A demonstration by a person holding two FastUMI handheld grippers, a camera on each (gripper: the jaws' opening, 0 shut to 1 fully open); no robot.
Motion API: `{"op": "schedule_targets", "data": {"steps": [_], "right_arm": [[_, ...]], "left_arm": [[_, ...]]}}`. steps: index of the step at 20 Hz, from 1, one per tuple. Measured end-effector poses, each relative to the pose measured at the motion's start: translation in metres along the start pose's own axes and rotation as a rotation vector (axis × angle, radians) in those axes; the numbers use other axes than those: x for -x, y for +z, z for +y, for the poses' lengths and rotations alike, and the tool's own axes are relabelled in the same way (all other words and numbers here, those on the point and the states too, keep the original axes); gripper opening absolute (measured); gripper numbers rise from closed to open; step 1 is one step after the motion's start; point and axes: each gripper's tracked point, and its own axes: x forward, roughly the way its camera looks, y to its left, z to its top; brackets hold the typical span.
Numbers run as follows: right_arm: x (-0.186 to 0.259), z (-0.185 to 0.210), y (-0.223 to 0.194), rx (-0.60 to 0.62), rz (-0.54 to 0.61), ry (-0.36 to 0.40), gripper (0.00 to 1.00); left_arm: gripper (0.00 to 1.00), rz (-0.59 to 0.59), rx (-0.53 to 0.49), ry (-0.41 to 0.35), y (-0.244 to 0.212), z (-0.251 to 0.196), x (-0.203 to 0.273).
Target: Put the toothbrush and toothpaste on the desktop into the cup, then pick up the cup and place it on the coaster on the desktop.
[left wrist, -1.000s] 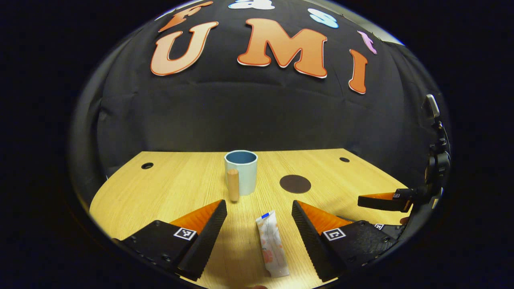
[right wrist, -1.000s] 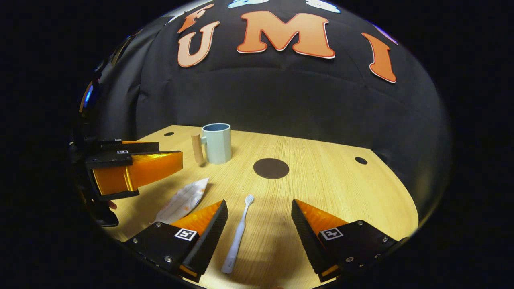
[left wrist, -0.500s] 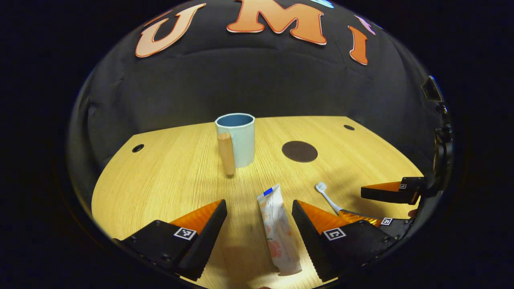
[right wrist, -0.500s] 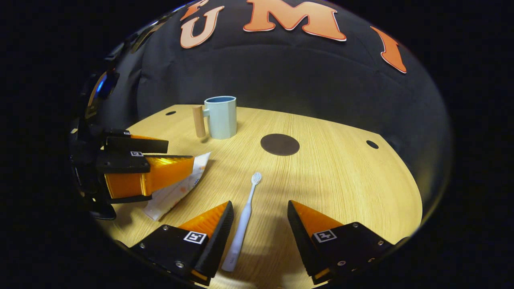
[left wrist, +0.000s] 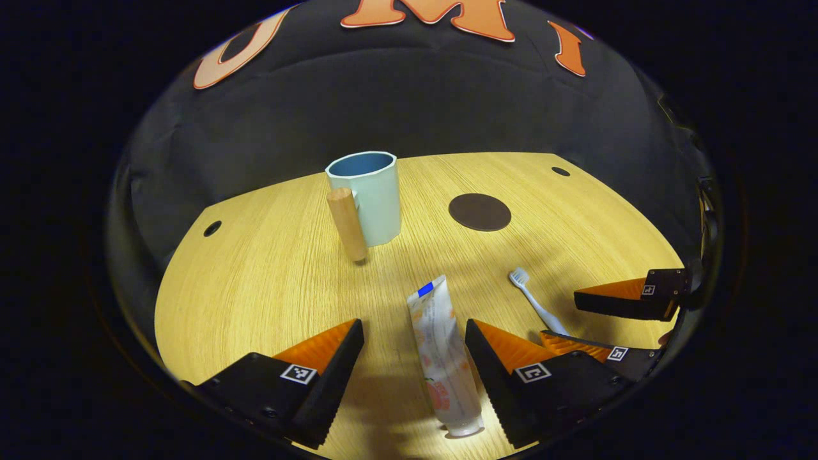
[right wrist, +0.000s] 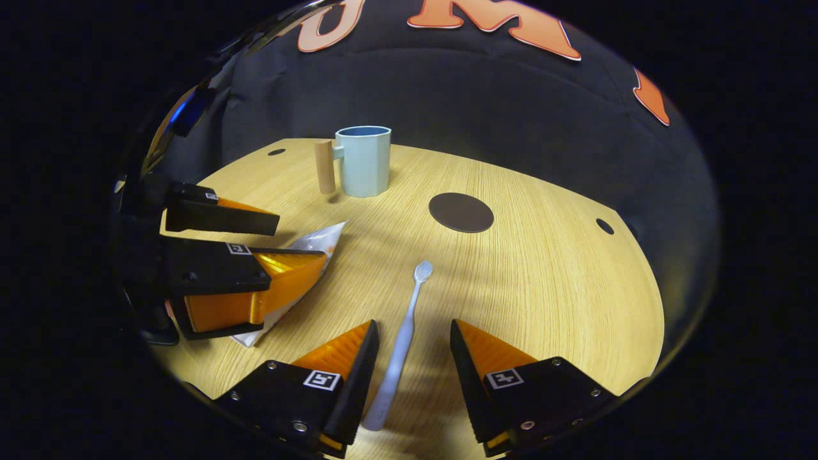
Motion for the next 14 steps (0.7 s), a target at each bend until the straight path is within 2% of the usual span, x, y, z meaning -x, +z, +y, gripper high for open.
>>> {"op": "schedule_targets", "data": {"steps": [2, 6, 7, 8, 10, 11, 13, 14], "right_arm": [[-0.003, 0.003, 0.001, -0.029, 0.018, 0.018, 0.61], [-0.01, 0.007, 0.0, -0.069, 0.048, 0.034, 0.45], [-0.011, 0.007, 0.0, -0.067, 0.055, 0.033, 0.36], [-0.011, 0.008, -0.001, -0.063, 0.059, 0.034, 0.39], [-0.011, 0.009, -0.002, -0.063, 0.076, 0.035, 0.35], [-0.01, 0.007, -0.003, -0.065, 0.082, 0.032, 0.3], [-0.009, 0.007, -0.003, -0.065, 0.086, 0.033, 0.21], [-0.01, 0.008, -0.003, -0.059, 0.088, 0.037, 0.2]], "left_arm": [[0.96, 0.029, 0.026, -0.022, 0.005, 0.005, -0.004], [0.87, 0.105, 0.092, -0.043, 0.009, 0.008, -0.013], [0.87, 0.123, 0.098, -0.052, 0.004, 0.005, -0.015], [0.88, 0.135, 0.104, -0.055, 0.003, 0.005, -0.016], [0.75, 0.169, 0.125, -0.061, -0.004, 0.0, -0.015], [0.7, 0.183, 0.133, -0.061, -0.004, 0.001, -0.016], [0.71, 0.202, 0.154, -0.071, -0.007, 0.0, -0.018], [0.71, 0.209, 0.164, -0.075, -0.006, -0.002, -0.017]]}}
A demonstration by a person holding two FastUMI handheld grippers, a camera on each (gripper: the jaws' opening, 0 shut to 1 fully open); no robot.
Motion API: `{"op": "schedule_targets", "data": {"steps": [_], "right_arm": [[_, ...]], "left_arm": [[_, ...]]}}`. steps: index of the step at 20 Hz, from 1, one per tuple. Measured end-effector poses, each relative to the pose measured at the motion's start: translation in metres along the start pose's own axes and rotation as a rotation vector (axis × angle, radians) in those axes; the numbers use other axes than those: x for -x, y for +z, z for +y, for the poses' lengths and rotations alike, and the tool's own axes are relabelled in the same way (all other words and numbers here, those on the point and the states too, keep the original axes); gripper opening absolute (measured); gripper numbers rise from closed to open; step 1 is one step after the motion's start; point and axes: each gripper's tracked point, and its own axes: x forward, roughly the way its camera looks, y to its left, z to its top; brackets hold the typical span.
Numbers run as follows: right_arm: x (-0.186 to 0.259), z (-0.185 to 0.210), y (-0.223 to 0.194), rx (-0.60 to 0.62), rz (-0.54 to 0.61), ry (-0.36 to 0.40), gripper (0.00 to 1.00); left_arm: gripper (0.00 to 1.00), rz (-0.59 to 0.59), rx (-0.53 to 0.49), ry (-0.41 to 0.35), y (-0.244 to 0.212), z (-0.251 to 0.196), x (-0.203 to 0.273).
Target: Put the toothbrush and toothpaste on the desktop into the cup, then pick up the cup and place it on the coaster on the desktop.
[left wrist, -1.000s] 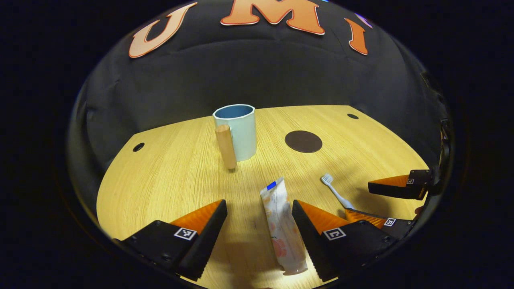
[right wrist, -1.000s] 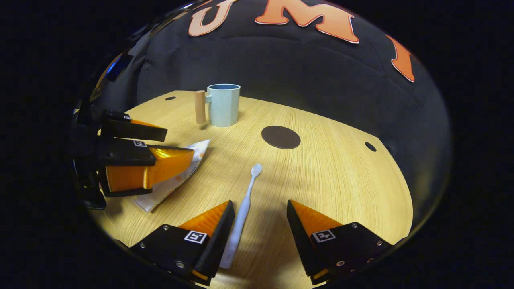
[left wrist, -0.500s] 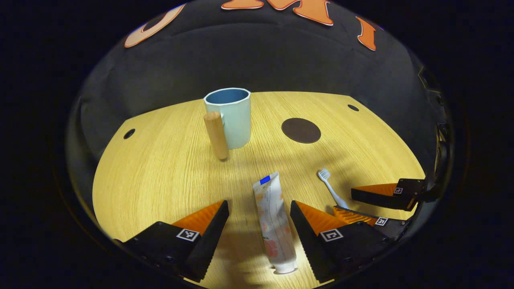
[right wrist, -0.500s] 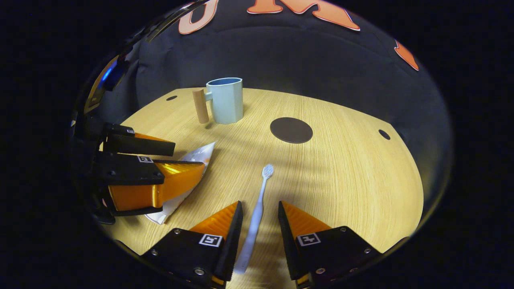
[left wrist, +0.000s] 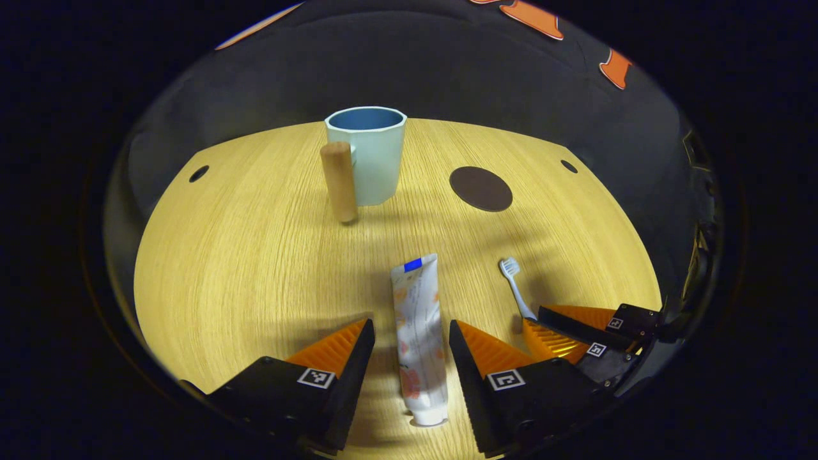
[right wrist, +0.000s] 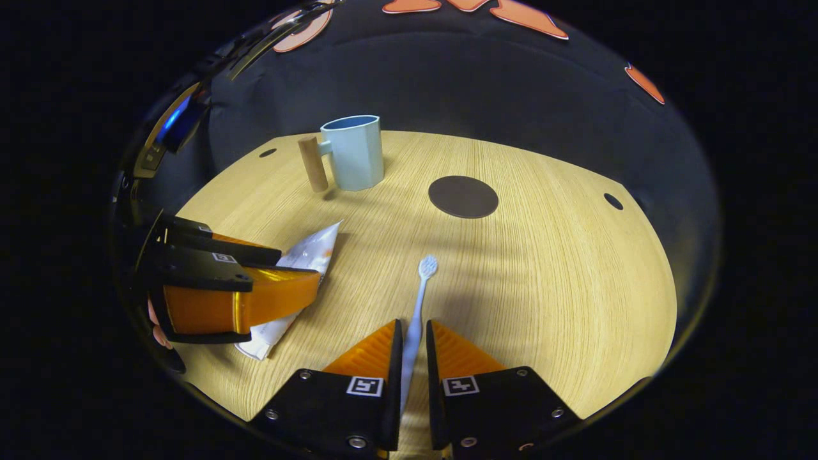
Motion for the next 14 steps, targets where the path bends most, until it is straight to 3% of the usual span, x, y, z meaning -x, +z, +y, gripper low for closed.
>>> {"op": "schedule_targets", "data": {"steps": [2, 4, 7, 8, 9, 13, 14], "right_arm": [[0.0001, 0.001, 0.0003, 0.002, 0.002, 0.008, 0.18], [0.0012, -0.0004, -0.0024, 0.014, 0.003, 0.016, 0.15], [0.0027, 0.0, -0.0038, 0.018, 0.006, 0.027, 0.08], [0.003, 0.0014, -0.0041, 0.014, 0.003, 0.032, 0.07], [0.0036, 0.001, -0.0042, 0.01, 0.001, 0.037, 0.06], [0.0027, 0.0038, -0.0014, -0.046, -0.034, 0.053, 0.05], [0.0019, 0.0044, -0.002, -0.061, -0.04, 0.06, 0.05]], "left_arm": [[0.5, 0.03, 0.007, -0.002, -0.0015, -0.0078, -0.0028], [0.53, 0.04, 0.013, 0.004, -0.0036, -0.0091, -0.0021], [0.41, 0.035, 0.022, -0.005, -0.0012, -0.0087, -0.0043], [0.32, 0.045, 0.039, 0.002, -0.0009, -0.0067, -0.0028], [0.16, 0.031, 0.046, 0.0, 0.0013, -0.0078, -0.0071], [0.16, 0.012, 0.059, -0.019, 0.0034, -0.0067, -0.0021], [0.11, 0.003, 0.068, -0.032, 0.0044, -0.0083, -0.0019]]}}
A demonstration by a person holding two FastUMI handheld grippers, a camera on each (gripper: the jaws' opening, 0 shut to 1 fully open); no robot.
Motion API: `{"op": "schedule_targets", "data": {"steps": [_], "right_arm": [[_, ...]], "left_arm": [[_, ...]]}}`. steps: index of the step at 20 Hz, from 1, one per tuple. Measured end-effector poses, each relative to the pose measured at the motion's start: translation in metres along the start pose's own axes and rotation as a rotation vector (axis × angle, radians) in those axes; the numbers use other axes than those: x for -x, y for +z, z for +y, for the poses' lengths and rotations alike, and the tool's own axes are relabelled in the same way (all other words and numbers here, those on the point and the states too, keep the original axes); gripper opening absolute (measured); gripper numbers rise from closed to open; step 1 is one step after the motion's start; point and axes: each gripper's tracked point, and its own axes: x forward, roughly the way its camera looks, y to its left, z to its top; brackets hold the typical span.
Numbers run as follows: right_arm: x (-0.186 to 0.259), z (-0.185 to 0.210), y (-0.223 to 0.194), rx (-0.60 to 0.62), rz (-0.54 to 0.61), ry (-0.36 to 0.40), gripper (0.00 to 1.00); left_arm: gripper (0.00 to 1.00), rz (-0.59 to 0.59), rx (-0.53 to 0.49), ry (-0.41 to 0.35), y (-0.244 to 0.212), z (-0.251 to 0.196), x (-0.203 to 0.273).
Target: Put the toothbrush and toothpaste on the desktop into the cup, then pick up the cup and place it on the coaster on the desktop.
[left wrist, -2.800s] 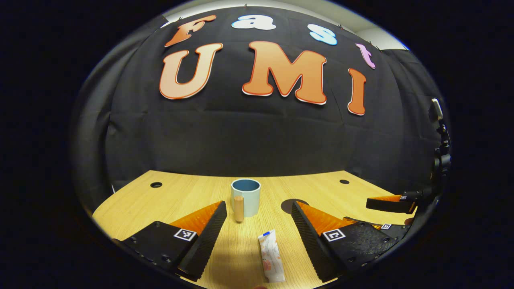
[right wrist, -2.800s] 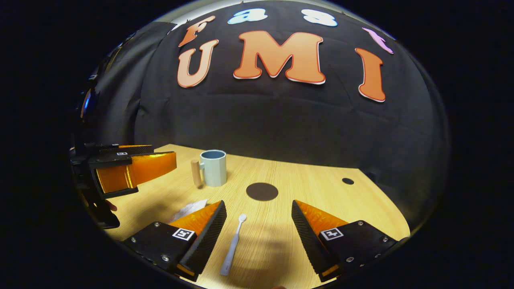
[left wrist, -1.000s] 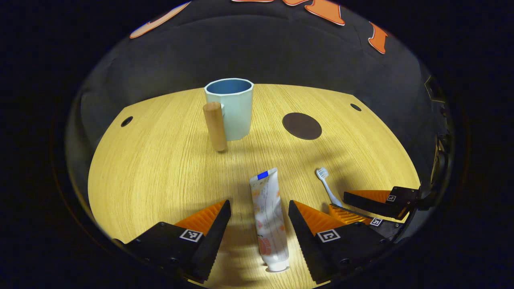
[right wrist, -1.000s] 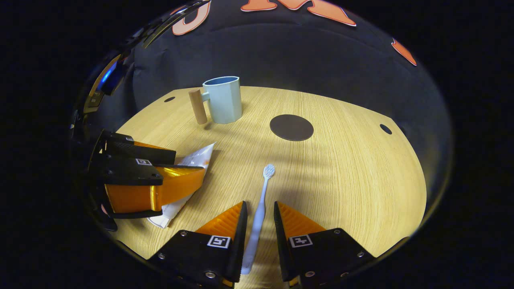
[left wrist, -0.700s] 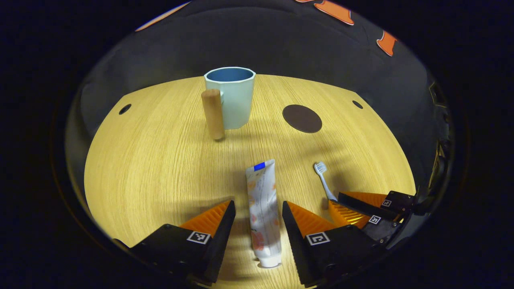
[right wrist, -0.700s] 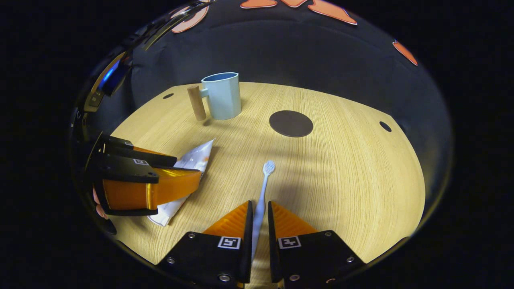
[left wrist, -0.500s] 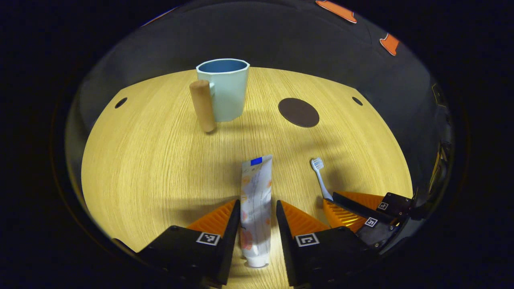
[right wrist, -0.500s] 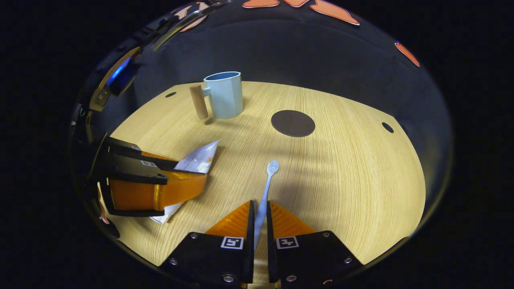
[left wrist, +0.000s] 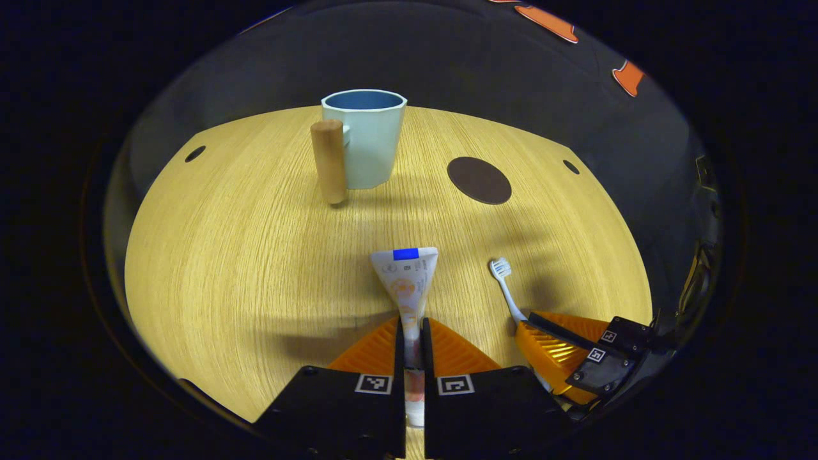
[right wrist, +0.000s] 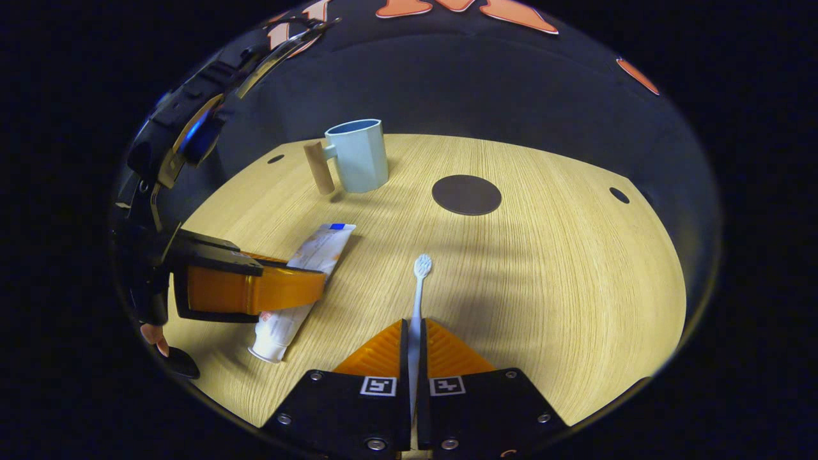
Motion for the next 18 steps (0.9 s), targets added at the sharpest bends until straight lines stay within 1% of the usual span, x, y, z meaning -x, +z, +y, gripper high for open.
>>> {"op": "schedule_targets", "data": {"steps": [2, 4, 5, 7, 8, 10, 13, 18], "right_arm": [[-0.001, 0.002, 0.0, -0.019, -0.013, 0.017, 0.04], [-0.001, 0.004, 0.002, -0.02, -0.03, 0.03, 0.03], [-0.001, 0.004, 0.002, -0.017, -0.031, 0.037, 0.02], [0.0, 0.004, 0.008, -0.025, -0.065, 0.043, 0.02], [0.001, 0.004, 0.013, -0.037, -0.087, 0.038, 0.02], [0.007, 0.007, 0.023, -0.063, -0.119, 0.056, 0.02], [0.018, 0.005, 0.033, -0.077, -0.185, 0.067, 0.02], [0.03, 0.003, 0.047, -0.116, -0.249, 0.079, 0.02]], "left_arm": [[0.11, -0.035, -0.004, -0.023, 0.001, 0.0, -0.002], [0.11, -0.082, -0.025, -0.02, 0.008, 0.002, -0.002], [0.11, -0.111, -0.047, -0.006, 0.014, 0.005, -0.003], [0.11, -0.157, -0.082, 0.0, 0.019, 0.004, 0.0], [0.11, -0.172, -0.083, -0.006, 0.02, 0.004, 0.002], [0.11, -0.213, -0.07, -0.031, 0.022, 0.007, 0.007], [0.11, -0.323, -0.047, -0.05, 0.04, 0.017, 0.014], [0.11, -0.47, -0.08, -0.023, 0.066, 0.031, 0.039]]}}
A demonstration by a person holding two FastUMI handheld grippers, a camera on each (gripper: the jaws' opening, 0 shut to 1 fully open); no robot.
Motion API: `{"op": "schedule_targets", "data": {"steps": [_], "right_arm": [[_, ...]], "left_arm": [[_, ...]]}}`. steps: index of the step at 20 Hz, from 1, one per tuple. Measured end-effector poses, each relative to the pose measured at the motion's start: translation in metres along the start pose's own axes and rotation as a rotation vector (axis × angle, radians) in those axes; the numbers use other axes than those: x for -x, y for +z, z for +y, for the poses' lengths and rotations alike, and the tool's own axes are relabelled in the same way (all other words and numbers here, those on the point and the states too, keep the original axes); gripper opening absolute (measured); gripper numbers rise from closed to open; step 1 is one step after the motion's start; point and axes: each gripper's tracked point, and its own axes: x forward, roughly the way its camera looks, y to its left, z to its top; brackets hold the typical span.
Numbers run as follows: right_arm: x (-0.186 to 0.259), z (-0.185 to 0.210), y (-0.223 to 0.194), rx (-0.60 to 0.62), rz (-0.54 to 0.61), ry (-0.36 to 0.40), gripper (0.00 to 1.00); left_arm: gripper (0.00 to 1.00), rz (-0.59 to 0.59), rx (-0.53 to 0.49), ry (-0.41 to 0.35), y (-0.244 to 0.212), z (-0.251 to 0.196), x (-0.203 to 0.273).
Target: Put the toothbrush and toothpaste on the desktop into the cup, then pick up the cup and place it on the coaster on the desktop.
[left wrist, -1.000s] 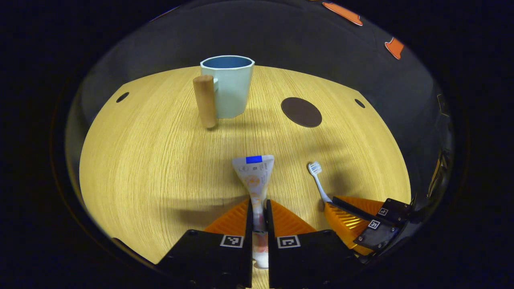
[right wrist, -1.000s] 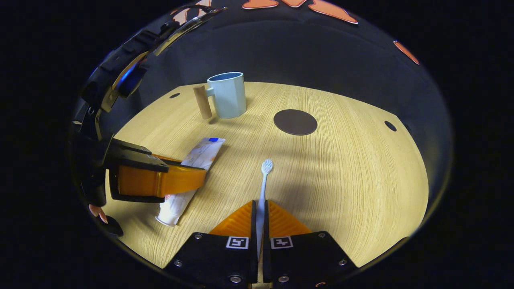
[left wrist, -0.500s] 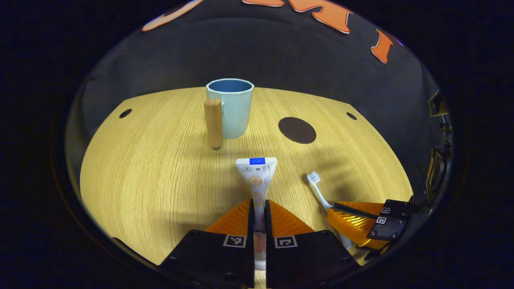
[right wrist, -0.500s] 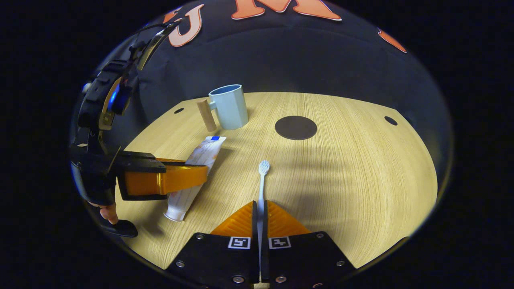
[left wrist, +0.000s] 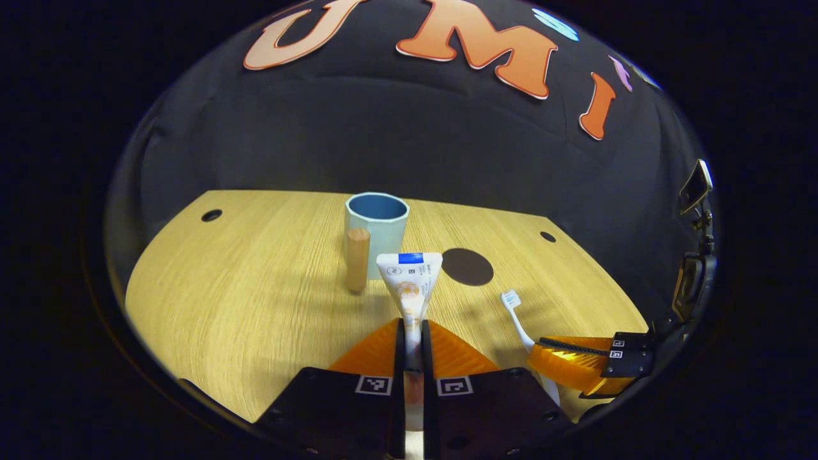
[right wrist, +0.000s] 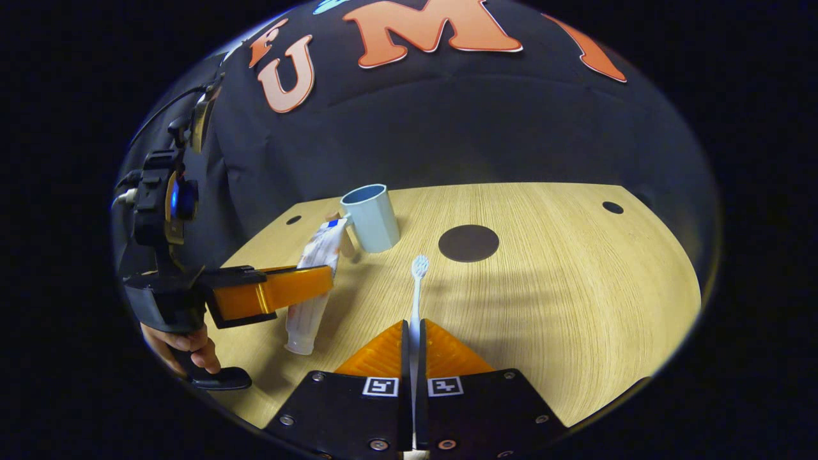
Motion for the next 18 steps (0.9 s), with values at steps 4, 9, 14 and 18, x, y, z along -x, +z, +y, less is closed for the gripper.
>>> {"op": "schedule_targets", "data": {"steps": [4, 9, 14, 18], "right_arm": [[0.005, -0.006, 0.019, -0.047, -0.053, 0.004, 0.02], [0.01, -0.012, 0.037, -0.072, -0.11, -0.002, 0.02], [0.014, -0.017, 0.053, -0.084, -0.148, 0.003, 0.02], [0.011, -0.026, 0.072, -0.097, -0.186, -0.008, 0.02]], "left_arm": [[0.11, -0.098, -0.029, 0.006, 0.022, 0.011, 0.014], [0.1, -0.209, -0.024, 0.008, 0.052, 0.026, 0.01], [0.11, -0.337, 0.011, -0.007, 0.101, 0.04, -0.007], [0.11, -0.415, 0.021, -0.003, 0.135, 0.053, -0.023]]}}
